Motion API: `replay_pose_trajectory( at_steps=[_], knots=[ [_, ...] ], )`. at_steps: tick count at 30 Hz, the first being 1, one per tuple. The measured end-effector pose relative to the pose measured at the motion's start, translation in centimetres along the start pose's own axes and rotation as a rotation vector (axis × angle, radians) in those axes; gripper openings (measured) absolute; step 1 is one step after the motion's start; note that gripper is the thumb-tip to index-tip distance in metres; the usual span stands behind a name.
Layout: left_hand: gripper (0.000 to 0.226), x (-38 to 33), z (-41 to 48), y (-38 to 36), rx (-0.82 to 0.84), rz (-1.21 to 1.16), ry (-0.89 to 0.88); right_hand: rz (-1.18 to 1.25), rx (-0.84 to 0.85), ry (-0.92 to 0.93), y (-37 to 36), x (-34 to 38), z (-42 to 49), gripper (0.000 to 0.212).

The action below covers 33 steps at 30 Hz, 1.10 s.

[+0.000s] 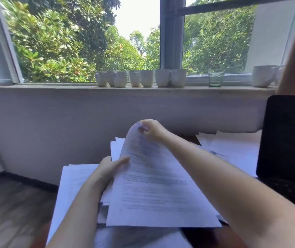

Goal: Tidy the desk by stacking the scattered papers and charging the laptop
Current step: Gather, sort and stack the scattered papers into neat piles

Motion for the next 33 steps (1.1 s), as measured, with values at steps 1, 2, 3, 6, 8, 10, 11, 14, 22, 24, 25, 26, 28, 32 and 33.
replay_pose_trajectory(
  at_steps=[1,2,3,6,8,10,11,14,22,24,25,26,28,32,33],
  knots=[
    [0.016,0.1,-0.2,0.0,0.009,0.021,-0.011,0.026,-0.02,0.02,-0.5,0.4,-0.1,0.018],
    [0.012,0.2,-0.1,0.1,0.001,0.034,-0.022,0.034,-0.057,0.034,-0.7,0.4,-0.3,0.021],
    [0.011,0.3,0.0,0.2,-0.012,0.039,-0.03,0.007,-0.095,0.024,-0.6,0.2,-0.6,0.029],
    [0.011,0.5,0.3,0.3,-0.03,0.043,-0.017,-0.085,-0.093,-0.235,-0.4,-3.5,-2.4,0.047],
    [0.013,0.5,0.5,0.3,-0.042,0.077,-0.028,0.023,0.013,-0.446,-0.5,-6.4,-4.9,0.052],
    [0.016,0.4,0.5,0.2,-0.071,0.103,-0.035,0.238,0.113,-0.533,-0.8,-8.2,-8.0,0.061],
    [0.015,0.3,0.6,0.2,-0.075,0.102,-0.028,0.326,0.157,-0.543,-1.0,-8.4,-9.5,0.067],
    [0.023,-0.1,0.7,-0.1,-0.05,0.113,0.053,0.474,0.198,-0.557,-1.4,-8.8,-12.0,0.077],
    [0.037,-4.5,-3.3,-2.9,-0.03,0.253,-0.214,0.709,0.222,-0.545,-0.1,-7.6,-14.0,0.073],
    [0.045,-5.7,-5.5,-2.9,-0.005,0.135,-0.382,0.8,0.179,-0.527,0.9,-7.3,-15.0,0.078],
    [0.044,-6.3,-6.7,-2.8,0.008,0.061,-0.457,0.838,0.146,-0.499,1.8,-6.7,-15.5,0.078],
    [0.042,-7.0,-7.9,-2.6,0.017,-0.004,-0.533,0.88,0.108,-0.451,2.9,-6.0,-15.8,0.077],
    [0.041,-8.2,-10.6,-2.1,0.01,-0.101,-0.653,0.998,0.025,-0.336,5.6,-4.0,-16.3,0.077],
    [0.029,-10.3,-15.2,0.6,-0.149,-0.109,-0.874,1.222,-0.132,-0.062,11.2,1.2,-16.5,0.042],
    [0.027,-10.6,-16.0,1.3,-0.202,-0.084,-0.908,1.195,-0.19,-0.014,12.2,2.6,-16.7,0.031]
  ],
)
Point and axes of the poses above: each hand's wrist, its own z-axis towards the middle knuckle, its own y-axis out of the back of the hand, x = y × z, the point moved 3 cm from there along z, towards the middle knuckle, and after that the axes turned 9 degrees about -z, right-handed, at the moved point
